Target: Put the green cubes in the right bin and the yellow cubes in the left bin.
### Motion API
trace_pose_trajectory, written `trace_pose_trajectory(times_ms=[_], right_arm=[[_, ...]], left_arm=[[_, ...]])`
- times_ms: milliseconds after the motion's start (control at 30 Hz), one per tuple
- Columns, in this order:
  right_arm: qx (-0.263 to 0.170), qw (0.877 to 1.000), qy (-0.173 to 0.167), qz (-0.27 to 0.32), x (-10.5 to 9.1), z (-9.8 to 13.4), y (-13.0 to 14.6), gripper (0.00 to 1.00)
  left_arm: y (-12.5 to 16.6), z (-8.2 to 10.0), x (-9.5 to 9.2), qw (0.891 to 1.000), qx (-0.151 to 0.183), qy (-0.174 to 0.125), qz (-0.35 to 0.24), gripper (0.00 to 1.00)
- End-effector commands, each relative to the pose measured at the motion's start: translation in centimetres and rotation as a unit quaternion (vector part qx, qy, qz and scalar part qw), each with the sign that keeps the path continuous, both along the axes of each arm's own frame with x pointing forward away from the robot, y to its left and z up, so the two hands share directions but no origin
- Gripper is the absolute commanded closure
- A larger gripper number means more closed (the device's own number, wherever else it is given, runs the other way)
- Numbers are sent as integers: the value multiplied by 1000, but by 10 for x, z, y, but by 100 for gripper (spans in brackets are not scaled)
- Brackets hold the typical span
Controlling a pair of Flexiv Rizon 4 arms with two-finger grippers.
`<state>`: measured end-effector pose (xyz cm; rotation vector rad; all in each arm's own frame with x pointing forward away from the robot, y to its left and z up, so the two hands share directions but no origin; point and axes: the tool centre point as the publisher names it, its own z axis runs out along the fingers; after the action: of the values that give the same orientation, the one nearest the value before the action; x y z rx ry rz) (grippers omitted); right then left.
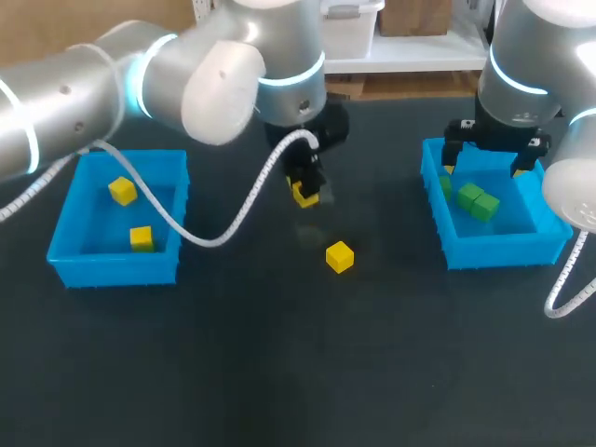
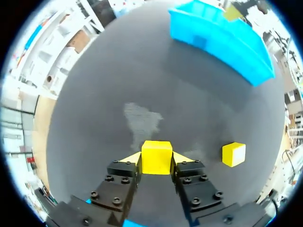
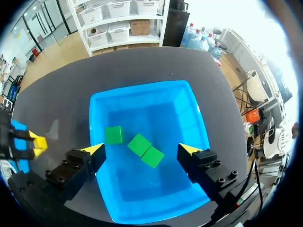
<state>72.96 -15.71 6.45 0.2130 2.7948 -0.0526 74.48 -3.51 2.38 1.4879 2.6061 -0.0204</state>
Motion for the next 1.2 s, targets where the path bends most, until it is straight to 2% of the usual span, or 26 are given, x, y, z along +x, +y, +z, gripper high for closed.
trace_pose_trajectory(times_ms=[33, 133, 300, 467, 667, 767, 1000, 1133, 1167, 1200], right_arm=[[0, 1000, -2, 0, -1, 0, -1, 0], [0, 1000, -2, 0, -1, 0, -1, 0], [0, 1000, -2, 0, -1, 0, -1, 0], [0, 1000, -2, 0, -1, 0, -1, 0], [0, 1000, -2, 0, -1, 0, -1, 0], [0, 1000, -2, 0, -1, 0, -1, 0], [0, 1000, -2, 0, -1, 0, -1, 0], [0, 1000, -2, 0, -1, 0, -1, 0], [0, 1000, -2, 0, -1, 0, -1, 0], [0, 1000, -2, 0, -1, 0, -1, 0]], left_arm=[[29, 35, 0, 999, -26, -28, 27, 100], [50, 59, 9, 996, -40, -51, 65, 100], [100, 86, 21, 987, -50, -79, 128, 100], [153, 101, 12, 977, -48, -92, 186, 100], [215, 93, -7, 966, -34, -88, 241, 100], [233, 87, -20, 962, -28, -81, 259, 100], [260, 60, -43, 957, 0, -55, 285, 100], [264, 46, -52, 957, 15, -35, 287, 100], [264, 44, -53, 957, 17, -35, 286, 94], [264, 43, -53, 958, 17, -37, 285, 67]])
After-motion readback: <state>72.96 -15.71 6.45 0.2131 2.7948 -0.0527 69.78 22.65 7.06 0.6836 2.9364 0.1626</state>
